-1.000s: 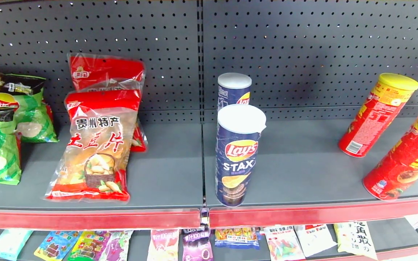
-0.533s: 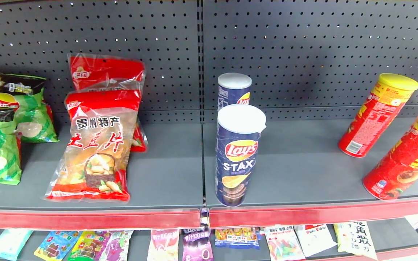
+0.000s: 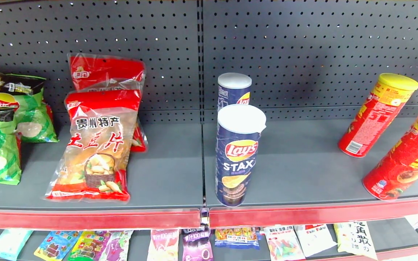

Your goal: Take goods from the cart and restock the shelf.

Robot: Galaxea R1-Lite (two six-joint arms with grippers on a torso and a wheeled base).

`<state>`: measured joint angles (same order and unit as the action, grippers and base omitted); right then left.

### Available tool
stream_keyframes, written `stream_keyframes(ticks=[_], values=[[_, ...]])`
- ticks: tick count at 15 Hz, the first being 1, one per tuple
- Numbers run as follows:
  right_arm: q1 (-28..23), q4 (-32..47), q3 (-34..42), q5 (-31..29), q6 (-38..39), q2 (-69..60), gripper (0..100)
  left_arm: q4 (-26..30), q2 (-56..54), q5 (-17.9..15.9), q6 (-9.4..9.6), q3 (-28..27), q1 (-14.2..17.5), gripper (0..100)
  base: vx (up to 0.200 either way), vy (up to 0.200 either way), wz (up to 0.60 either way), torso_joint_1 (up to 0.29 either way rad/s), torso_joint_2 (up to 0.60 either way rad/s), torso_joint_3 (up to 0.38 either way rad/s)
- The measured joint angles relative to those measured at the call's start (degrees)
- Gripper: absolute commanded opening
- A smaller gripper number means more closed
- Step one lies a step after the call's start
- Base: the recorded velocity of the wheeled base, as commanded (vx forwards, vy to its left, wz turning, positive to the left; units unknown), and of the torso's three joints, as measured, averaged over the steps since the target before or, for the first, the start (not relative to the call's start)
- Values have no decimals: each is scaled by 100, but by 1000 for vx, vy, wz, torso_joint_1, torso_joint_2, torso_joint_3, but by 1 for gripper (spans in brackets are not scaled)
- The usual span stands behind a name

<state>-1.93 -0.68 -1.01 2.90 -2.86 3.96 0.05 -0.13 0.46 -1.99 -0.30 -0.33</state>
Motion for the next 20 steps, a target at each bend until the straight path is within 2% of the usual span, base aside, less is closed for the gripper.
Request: stream_keyframes(ticks=[1,4,7,13,17,20], values=[[77,2,-9,84,-211,-112,100,0,0,27,5,10,0,100,0,0,0,0,0,0],[183,-13,-11,-497,-151,-312,100,9,2,13,126,21,6,100,0,0,0,0,0,0],[197,6,57,49,27,-369,100,16,2,5,156,21,2,100,0,0,0,0,0,0],[200,57,101,-63,255,-394,100,13,2,0,167,21,4,100,0,0,0,0,0,0],[197,63,101,-66,260,-394,100,16,4,-4,167,21,4,100,-200,0,0,10,5,1],[200,61,101,-63,262,-394,100,13,4,-4,167,21,6,100,0,0,0,0,0,0]])
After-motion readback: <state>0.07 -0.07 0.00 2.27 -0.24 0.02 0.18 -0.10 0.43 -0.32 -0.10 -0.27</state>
